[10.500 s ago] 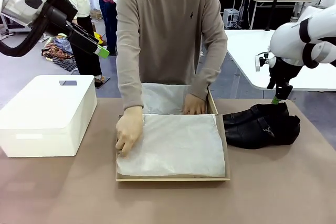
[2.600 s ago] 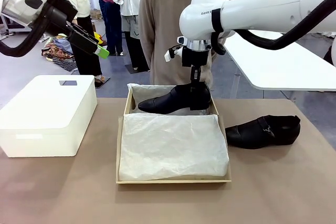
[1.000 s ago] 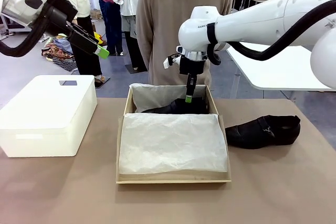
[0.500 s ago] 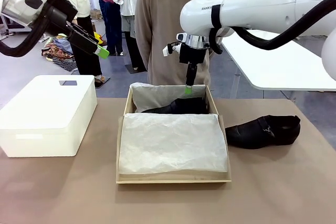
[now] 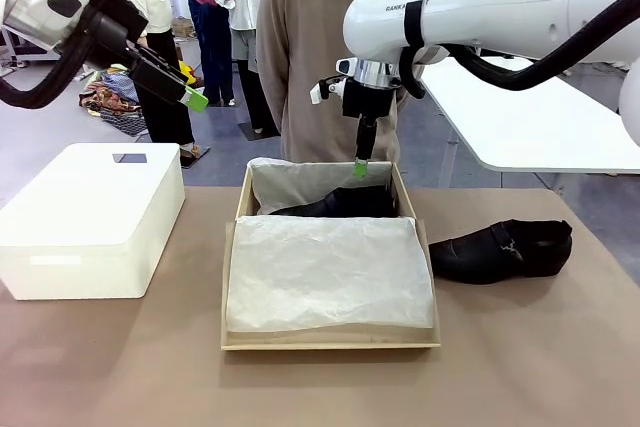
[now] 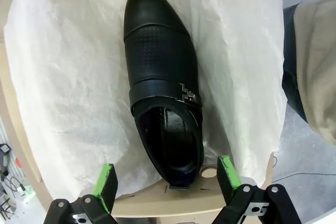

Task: Pack the shoes into the box.
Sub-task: Place the other shoe of the Shoes into the Shoes Box.

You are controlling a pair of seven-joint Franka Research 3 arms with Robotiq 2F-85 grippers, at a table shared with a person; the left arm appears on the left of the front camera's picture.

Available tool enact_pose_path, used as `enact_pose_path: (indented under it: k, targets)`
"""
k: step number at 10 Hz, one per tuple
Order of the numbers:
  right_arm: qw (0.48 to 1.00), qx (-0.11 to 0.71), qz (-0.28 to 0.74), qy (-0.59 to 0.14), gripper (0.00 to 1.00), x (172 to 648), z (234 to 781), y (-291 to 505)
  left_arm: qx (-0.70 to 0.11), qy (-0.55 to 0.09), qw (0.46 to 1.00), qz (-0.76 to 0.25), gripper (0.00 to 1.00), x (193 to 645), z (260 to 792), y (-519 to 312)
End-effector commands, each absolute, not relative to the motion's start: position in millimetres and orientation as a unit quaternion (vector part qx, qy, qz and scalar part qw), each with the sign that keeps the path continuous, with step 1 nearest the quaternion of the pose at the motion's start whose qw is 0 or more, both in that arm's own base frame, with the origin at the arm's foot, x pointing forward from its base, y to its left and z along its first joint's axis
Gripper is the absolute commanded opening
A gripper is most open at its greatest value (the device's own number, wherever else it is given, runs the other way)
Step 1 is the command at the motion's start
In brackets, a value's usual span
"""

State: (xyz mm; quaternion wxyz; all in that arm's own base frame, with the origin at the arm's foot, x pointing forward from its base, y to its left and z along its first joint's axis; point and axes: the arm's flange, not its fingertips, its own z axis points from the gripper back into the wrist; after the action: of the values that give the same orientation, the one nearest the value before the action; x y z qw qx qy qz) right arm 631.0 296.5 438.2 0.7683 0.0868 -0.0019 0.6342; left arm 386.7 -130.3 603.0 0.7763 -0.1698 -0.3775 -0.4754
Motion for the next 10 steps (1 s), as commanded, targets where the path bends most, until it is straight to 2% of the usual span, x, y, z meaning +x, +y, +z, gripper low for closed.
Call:
enact_pose_path:
  k: [1,4,7,10]
  targets:
    - [0.769,0.087,0.634,-0.003,1.00,632,438,296,-0.176,-0.382,0.768,-0.483,1.00,387,599,-128]
    - [0.764,0.074,0.641,-0.006,1.00,625,452,289,-0.176,-0.382,0.768,-0.483,1.00,387,599,-128]
    - [0.758,0.019,0.652,-0.007,1.00,600,489,250,-0.176,-0.382,0.768,-0.483,1.00,387,599,-128]
    - [0.740,-0.045,0.671,-0.018,1.00,574,503,192,-0.176,-0.382,0.768,-0.483,1.00,387,599,-128]
